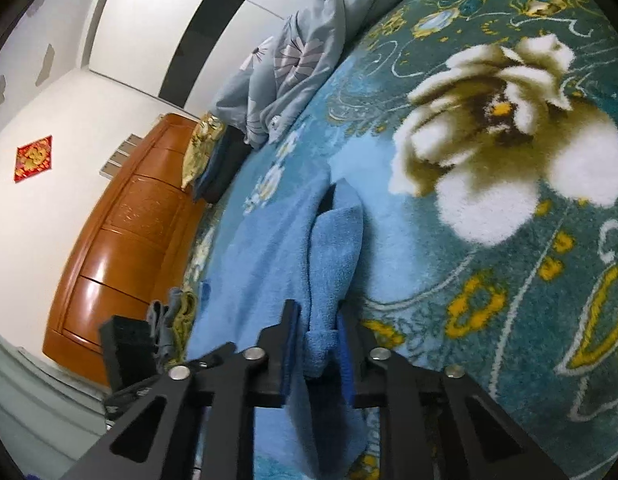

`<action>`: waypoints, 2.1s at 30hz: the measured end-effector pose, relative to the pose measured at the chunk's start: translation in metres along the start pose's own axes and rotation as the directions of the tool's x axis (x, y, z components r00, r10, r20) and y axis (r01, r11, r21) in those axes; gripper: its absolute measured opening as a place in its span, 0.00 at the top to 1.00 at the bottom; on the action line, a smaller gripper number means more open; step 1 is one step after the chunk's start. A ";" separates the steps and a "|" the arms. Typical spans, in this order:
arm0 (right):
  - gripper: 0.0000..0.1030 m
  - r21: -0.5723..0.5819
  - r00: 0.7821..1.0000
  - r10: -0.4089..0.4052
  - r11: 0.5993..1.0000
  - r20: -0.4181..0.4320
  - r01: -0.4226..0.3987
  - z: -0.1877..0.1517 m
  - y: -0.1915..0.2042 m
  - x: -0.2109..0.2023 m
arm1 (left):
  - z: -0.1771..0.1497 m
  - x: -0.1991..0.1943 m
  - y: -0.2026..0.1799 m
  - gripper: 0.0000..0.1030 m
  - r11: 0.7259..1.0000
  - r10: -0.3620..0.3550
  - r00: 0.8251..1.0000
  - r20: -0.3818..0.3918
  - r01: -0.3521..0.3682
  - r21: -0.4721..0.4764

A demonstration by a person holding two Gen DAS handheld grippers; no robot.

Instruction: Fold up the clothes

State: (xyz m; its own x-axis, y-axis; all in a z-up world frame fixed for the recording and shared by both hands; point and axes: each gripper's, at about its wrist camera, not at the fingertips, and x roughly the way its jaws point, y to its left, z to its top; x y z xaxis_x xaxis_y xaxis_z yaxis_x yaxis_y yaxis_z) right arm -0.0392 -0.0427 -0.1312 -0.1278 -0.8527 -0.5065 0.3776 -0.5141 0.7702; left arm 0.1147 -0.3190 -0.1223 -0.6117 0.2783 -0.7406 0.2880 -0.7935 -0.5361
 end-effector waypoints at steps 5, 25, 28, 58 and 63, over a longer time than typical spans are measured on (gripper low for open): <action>0.85 -0.045 1.000 0.000 0.999 0.020 0.001 0.004 0.024 -0.008 | 0.004 -0.012 -0.001 0.98 0.998 -0.031 0.998 0.054 0.033 -0.045; 0.85 -0.123 0.994 -0.108 0.986 0.028 0.111 0.013 0.085 -0.015 | 0.041 -0.001 0.015 0.98 0.984 -0.043 0.997 0.069 0.054 -0.169; 0.85 -0.135 0.993 -0.115 0.984 0.030 0.118 0.012 0.097 -0.016 | 0.053 0.017 0.020 0.98 0.981 -0.035 0.999 0.024 0.039 -0.191; 0.85 -0.499 0.935 -0.289 0.853 -0.205 0.155 -0.087 0.250 0.170 | -0.063 -0.145 0.141 0.98 0.877 -0.021 0.955 0.295 0.159 -0.453; 0.82 -0.535 0.928 -0.291 0.835 -0.233 0.127 -0.104 0.256 0.181 | -0.060 -0.142 0.140 0.98 0.874 -0.041 0.955 0.295 0.177 -0.452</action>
State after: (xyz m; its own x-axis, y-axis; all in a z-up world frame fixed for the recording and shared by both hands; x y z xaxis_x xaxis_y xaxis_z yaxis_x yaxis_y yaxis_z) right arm 0.1298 -0.3185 -0.0660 -0.0144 -0.6203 -0.7843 0.7895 -0.4883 0.3717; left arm 0.2860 -0.4369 -0.1169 -0.8128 0.1387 -0.5658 0.4768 -0.3994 -0.7830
